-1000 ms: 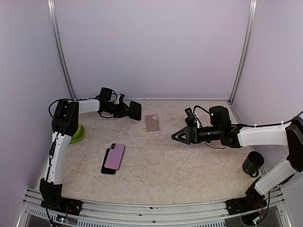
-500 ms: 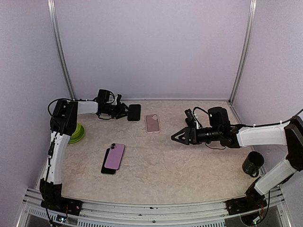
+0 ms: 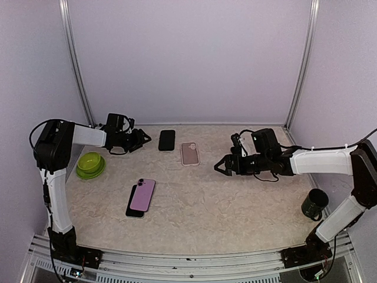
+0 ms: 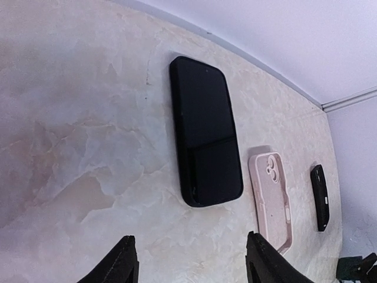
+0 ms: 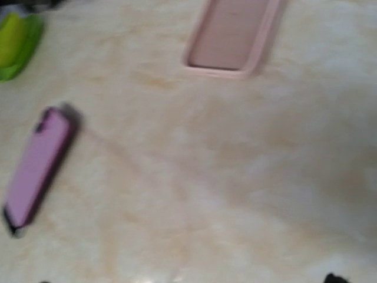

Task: Put the phone into the phone case
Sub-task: Place the phone with the phone case at the corner of the board, then move the phone.

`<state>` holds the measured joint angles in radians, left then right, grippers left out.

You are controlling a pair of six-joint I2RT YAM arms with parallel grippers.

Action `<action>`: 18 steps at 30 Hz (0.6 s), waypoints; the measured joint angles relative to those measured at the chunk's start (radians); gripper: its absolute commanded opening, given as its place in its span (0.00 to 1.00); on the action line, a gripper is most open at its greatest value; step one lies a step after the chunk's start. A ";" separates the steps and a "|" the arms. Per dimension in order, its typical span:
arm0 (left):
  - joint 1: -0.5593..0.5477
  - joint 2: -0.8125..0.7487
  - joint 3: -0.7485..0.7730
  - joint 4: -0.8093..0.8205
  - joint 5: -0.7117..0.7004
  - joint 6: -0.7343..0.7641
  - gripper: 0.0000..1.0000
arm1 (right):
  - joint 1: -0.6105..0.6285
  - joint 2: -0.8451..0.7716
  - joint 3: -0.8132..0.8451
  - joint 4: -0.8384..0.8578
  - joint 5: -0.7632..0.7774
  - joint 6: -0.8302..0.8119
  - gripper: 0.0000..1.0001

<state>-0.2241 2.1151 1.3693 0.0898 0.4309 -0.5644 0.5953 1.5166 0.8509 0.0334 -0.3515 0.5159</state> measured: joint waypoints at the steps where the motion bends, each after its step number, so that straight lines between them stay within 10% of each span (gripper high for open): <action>1: -0.007 -0.031 -0.026 0.008 -0.021 -0.003 0.61 | 0.000 0.009 0.005 -0.009 0.015 -0.002 0.99; 18: -0.318 -0.547 -0.534 -0.016 -0.542 -0.090 0.64 | 0.099 0.172 0.095 -0.023 0.039 0.015 0.97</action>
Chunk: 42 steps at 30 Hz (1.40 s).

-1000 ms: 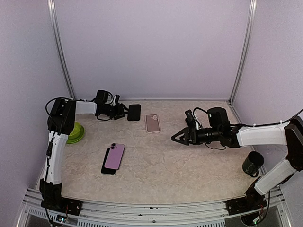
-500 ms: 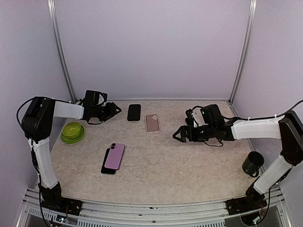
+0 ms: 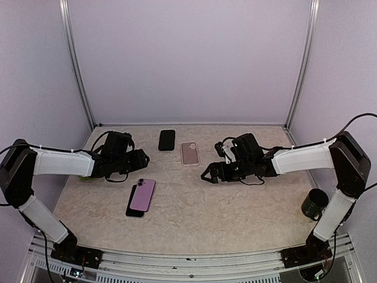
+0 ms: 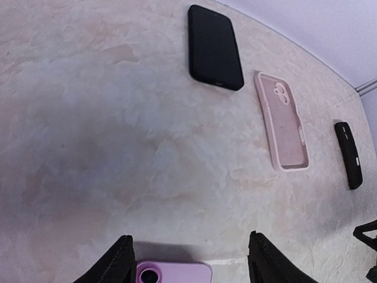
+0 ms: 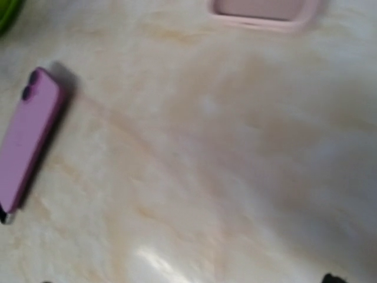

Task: Put the phone into the phone case
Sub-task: Move the phone.

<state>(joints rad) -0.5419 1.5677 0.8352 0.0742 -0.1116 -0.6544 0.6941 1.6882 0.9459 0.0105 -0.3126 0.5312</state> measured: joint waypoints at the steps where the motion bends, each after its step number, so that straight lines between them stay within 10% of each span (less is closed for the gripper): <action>1: -0.006 -0.027 -0.040 0.000 -0.010 -0.016 0.64 | 0.013 0.023 0.022 0.005 -0.003 0.006 0.97; 19: -0.053 -0.296 -0.370 0.096 -0.016 -0.187 0.63 | 0.131 0.430 0.338 0.164 -0.166 0.267 0.92; 42: -0.109 -0.230 -0.509 0.300 0.060 -0.245 0.59 | 0.159 0.566 0.439 0.328 -0.281 0.437 0.90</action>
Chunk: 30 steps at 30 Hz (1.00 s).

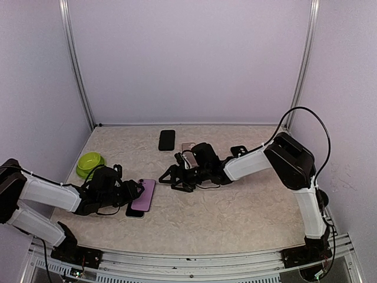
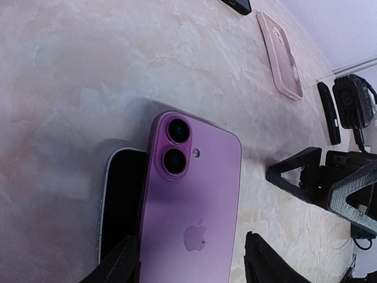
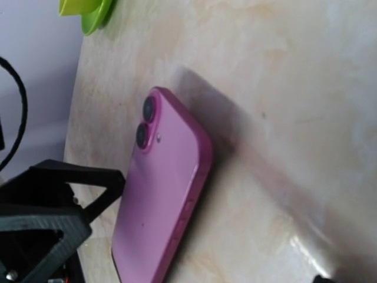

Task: Put the phone into the phone case
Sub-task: Move the phone.

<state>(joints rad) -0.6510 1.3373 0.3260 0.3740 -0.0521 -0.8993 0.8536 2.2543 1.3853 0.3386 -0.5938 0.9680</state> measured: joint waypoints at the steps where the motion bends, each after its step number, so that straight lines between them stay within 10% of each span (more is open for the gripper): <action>1: -0.002 0.005 0.000 0.005 -0.002 -0.002 0.59 | 0.000 0.001 0.000 0.003 -0.002 0.002 0.90; 30: -0.055 0.098 -0.021 0.148 -0.055 -0.043 0.41 | 0.031 0.108 0.063 0.161 -0.124 0.116 0.84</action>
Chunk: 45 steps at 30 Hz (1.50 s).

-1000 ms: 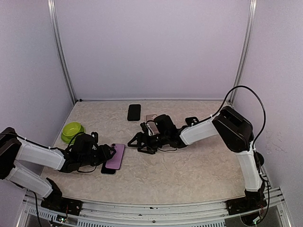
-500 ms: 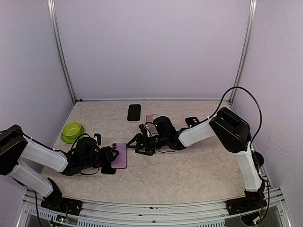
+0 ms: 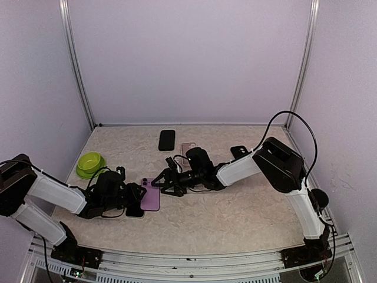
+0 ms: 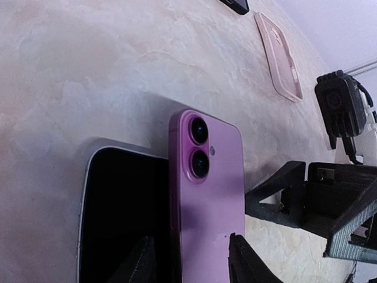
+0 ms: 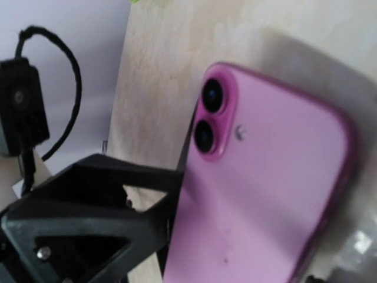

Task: Put the phone into the phone case
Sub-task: Move the phone, then pick up the phone.

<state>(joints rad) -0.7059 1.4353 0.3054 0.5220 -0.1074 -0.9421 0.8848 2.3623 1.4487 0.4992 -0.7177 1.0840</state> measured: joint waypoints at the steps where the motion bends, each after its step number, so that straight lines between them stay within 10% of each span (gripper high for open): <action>1: -0.004 0.006 0.011 -0.015 -0.016 0.000 0.41 | 0.003 0.000 0.000 0.002 -0.001 0.004 0.85; 34: -0.109 0.155 0.248 -0.300 -0.324 -0.002 0.04 | 0.006 0.000 -0.021 0.047 -0.021 0.037 0.85; 45: -0.109 0.173 0.259 -0.286 -0.330 0.000 0.03 | 0.006 0.019 -0.023 0.071 -0.040 0.068 0.61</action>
<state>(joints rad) -0.8154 1.6081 0.5644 0.2356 -0.4377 -0.9417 0.8906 2.3814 1.4261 0.5705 -0.7578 1.1519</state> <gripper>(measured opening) 0.034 0.698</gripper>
